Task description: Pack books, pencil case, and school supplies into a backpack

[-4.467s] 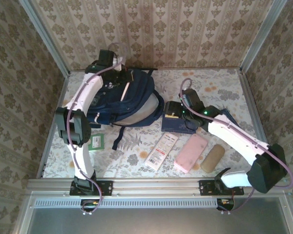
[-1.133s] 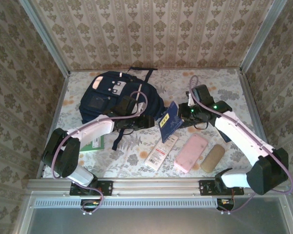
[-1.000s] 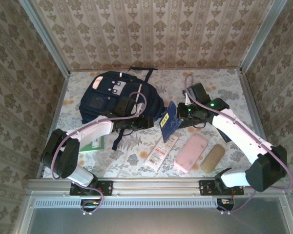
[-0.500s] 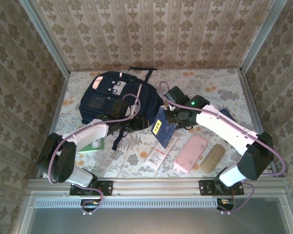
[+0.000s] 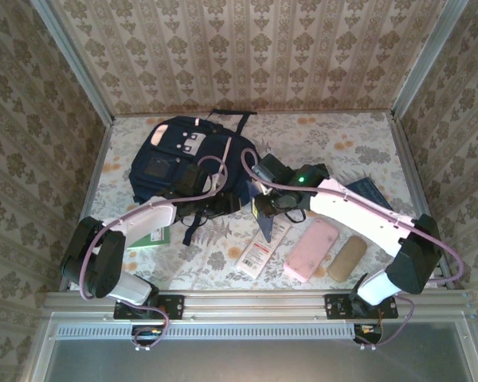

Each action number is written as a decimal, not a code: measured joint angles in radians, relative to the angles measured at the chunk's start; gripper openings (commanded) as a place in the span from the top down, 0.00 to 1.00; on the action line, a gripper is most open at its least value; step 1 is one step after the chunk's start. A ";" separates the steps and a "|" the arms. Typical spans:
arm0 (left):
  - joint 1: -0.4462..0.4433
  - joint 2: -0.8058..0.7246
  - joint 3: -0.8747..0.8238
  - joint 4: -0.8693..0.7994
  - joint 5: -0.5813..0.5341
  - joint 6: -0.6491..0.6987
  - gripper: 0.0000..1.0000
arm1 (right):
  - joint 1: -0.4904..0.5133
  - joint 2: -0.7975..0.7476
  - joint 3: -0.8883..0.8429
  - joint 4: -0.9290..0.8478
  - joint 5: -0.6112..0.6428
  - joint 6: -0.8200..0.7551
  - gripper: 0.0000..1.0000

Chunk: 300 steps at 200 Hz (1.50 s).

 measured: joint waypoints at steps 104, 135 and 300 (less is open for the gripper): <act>0.033 -0.097 0.075 -0.110 -0.052 0.018 0.43 | -0.004 0.122 0.067 0.018 0.058 -0.027 1.00; 0.087 -0.108 0.171 -0.175 -0.058 0.051 0.42 | -0.037 0.051 0.055 0.034 0.075 -0.027 1.00; 0.278 0.595 0.837 -0.389 0.010 0.286 0.44 | -0.517 -0.523 -0.488 0.507 -0.214 0.277 0.97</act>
